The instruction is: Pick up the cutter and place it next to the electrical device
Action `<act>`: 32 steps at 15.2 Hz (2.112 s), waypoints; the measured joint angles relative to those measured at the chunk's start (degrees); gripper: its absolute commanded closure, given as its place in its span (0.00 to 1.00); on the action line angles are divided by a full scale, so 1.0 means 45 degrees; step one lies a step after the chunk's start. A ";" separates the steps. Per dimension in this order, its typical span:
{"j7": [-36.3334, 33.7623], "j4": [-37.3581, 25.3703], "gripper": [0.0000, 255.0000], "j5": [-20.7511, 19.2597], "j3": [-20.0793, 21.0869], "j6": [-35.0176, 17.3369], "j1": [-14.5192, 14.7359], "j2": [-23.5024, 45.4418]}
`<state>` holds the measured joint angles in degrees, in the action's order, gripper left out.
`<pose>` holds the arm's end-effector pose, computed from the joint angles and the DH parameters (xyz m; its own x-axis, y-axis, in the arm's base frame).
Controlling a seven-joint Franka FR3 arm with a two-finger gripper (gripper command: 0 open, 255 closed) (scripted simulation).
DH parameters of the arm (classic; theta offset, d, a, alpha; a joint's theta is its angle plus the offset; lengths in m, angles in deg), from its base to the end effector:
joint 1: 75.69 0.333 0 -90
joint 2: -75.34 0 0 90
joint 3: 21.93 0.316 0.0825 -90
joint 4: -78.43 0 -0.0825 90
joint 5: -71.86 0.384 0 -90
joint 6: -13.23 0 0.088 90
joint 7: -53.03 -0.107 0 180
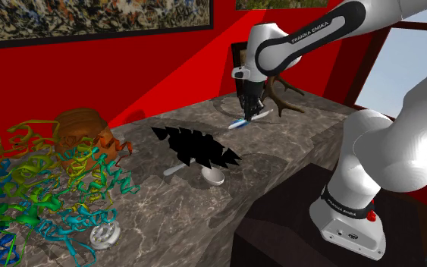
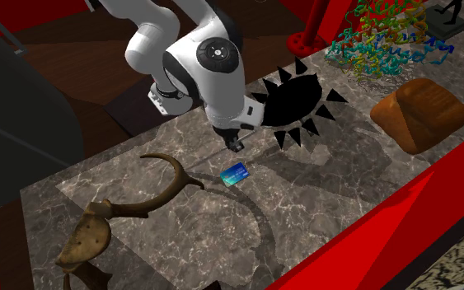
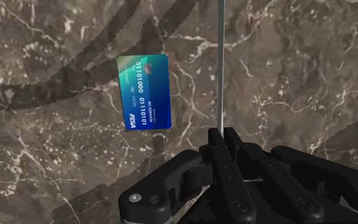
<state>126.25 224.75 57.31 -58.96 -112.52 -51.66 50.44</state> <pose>0.4040 -0.0979 0.3884 0.3194 0.9462 0.0521 0.9474 -0.3200 0.0037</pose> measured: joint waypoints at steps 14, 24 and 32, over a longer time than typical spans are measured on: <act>-0.0265 -0.1670 1.00 0.0089 0.0796 0.2695 -0.0090 -0.1050; -0.2732 -0.1450 1.00 0.1014 0.2799 0.2672 0.0949 -0.1005; -0.4938 -0.1945 1.00 0.2066 0.4452 0.2188 0.2178 0.0097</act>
<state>104.03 215.99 66.61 -38.93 -102.68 -41.86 50.87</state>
